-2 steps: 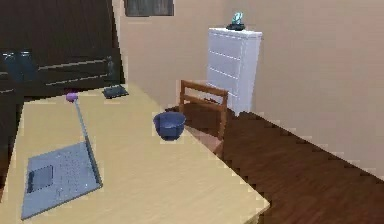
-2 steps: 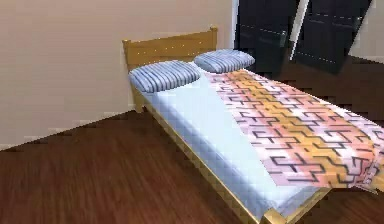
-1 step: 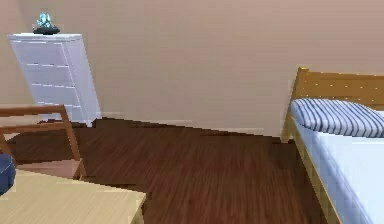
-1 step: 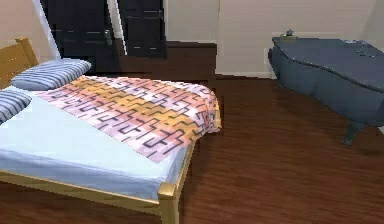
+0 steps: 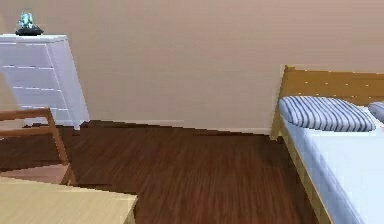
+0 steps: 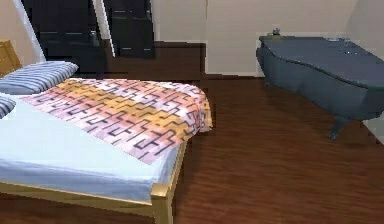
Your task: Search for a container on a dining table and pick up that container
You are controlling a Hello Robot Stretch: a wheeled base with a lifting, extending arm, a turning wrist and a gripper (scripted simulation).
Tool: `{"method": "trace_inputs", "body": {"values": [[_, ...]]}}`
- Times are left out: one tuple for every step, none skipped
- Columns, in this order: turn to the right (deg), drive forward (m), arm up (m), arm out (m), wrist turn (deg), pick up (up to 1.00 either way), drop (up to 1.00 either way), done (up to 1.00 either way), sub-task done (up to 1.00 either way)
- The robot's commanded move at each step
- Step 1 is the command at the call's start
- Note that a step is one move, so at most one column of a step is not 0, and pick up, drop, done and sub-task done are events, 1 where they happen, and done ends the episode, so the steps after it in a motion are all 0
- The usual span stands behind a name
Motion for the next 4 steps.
{"method": "trace_inputs", "body": {"values": [[0.0,0.65,0.0,0.0,0.0,0.0,0.0,0.0,0.0],[-21.0,0.0,0.0,0.0,0.0,0.0,0.0,0.0,0.0],[0.0,0.1,0.0,0.0,0.0,0.0,0.0,0.0,0.0],[-45.0,0.0,0.0,0.0,0.0,0.0,0.0,0.0,0.0]]}}
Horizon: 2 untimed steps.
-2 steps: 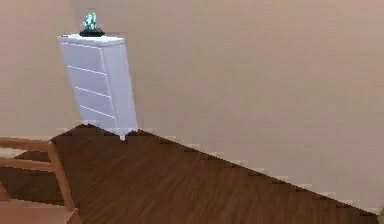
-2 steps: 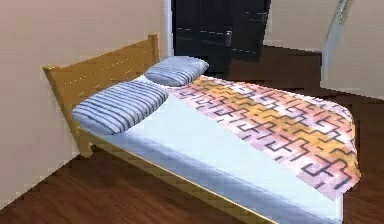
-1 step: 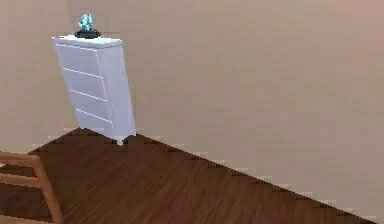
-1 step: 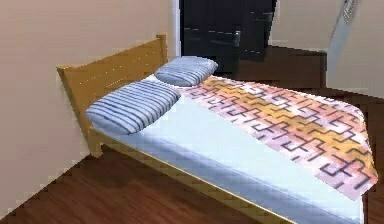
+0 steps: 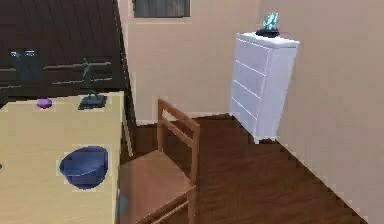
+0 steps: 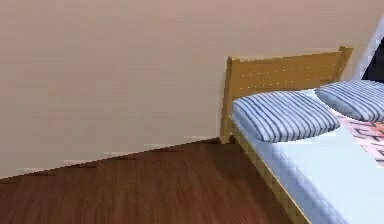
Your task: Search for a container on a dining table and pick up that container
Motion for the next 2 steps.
{"method": "trace_inputs", "body": {"values": [[-45.0,0.0,0.0,0.0,0.0,0.0,0.0,0.0,0.0],[-45.0,0.0,0.0,0.0,0.0,0.0,0.0,0.0,0.0]]}}
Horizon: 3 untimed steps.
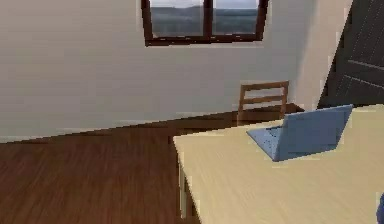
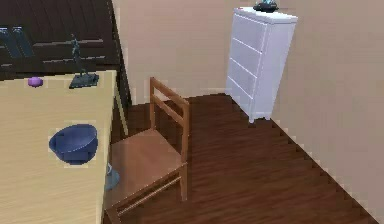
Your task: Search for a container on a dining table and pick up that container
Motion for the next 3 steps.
{"method": "trace_inputs", "body": {"values": [[-30.0,0.0,0.0,0.0,0.0,0.0,0.0,0.0,0.0],[0.0,0.0,0.5,0.0,0.0,0.0,0.0,0.0,0.0],[0.0,0.0,0.38,0.0,0.0,0.0,0.0,0.0,0.0]]}}
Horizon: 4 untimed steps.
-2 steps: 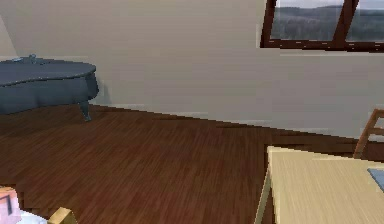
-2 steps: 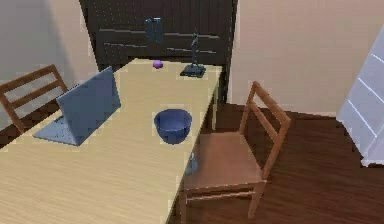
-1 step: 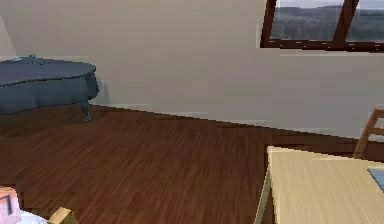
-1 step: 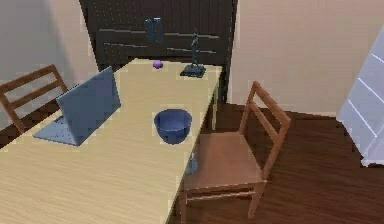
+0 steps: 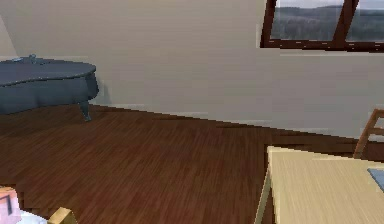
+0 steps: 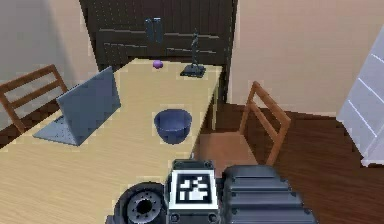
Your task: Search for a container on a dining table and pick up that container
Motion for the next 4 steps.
{"method": "trace_inputs", "body": {"values": [[0.0,0.0,0.0,0.44,0.0,0.0,0.0,0.0,0.0],[0.0,0.0,0.0,0.0,45.0,0.0,0.0,0.0,0.0],[0.0,0.0,0.0,0.0,45.0,0.0,0.0,0.0,0.0],[0.0,0.0,0.0,0.0,45.0,0.0,0.0,0.0,0.0]]}}
